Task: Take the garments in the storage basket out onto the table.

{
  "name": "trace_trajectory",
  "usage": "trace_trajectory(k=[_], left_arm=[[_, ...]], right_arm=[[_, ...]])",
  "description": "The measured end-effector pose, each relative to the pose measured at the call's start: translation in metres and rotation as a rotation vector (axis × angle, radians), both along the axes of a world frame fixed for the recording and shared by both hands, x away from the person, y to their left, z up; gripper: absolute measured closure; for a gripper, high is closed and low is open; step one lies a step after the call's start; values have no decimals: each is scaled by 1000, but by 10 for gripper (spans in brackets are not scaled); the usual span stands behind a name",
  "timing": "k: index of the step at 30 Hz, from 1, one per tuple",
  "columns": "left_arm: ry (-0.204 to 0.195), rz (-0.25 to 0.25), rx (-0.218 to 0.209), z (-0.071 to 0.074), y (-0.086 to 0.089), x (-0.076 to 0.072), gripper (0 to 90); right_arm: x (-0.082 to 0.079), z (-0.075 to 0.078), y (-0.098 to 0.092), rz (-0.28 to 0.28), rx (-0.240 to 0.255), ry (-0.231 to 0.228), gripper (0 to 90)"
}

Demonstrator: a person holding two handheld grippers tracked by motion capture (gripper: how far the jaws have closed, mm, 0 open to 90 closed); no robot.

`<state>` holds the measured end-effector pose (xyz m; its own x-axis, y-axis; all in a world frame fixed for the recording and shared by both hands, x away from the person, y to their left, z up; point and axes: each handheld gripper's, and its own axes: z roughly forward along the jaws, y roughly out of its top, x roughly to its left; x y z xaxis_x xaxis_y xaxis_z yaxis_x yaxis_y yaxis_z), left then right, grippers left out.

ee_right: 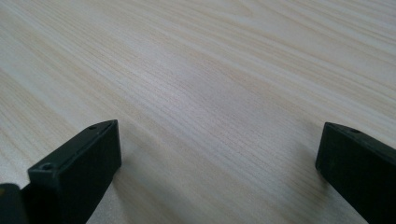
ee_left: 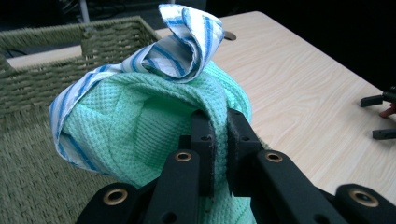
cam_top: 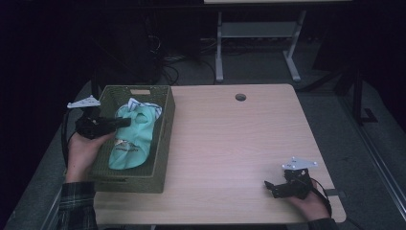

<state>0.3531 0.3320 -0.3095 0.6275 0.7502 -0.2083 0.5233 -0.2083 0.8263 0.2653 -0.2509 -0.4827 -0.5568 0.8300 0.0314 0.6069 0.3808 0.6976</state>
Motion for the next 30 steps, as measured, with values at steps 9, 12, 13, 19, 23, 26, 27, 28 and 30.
trace_trajectory(k=[9,12,13,19,23,26,27,28,30], left_arm=[[-43,-3,-24,24,-8,-2,827],[-54,-14,-21,29,-14,-2,827],[-56,-17,-23,31,-16,-3,827],[-74,-50,-42,40,-27,-3,827],[-86,-66,-45,44,-36,-3,827],[-95,-86,-54,47,-44,-3,827],[-96,-91,-53,48,-47,-3,827],[-101,-95,-56,48,-50,-3,827],[-107,-107,-59,49,-56,-4,827]], right_arm=[[0,0,0,0,0,-1,0],[0,0,0,0,0,-1,0],[0,0,0,0,0,-1,0],[0,0,0,0,0,-1,0],[0,0,0,0,0,0,0],[0,0,0,-1,1,1,0],[0,0,0,-1,1,1,0],[0,0,0,0,1,0,0],[0,0,0,0,1,0,0]])
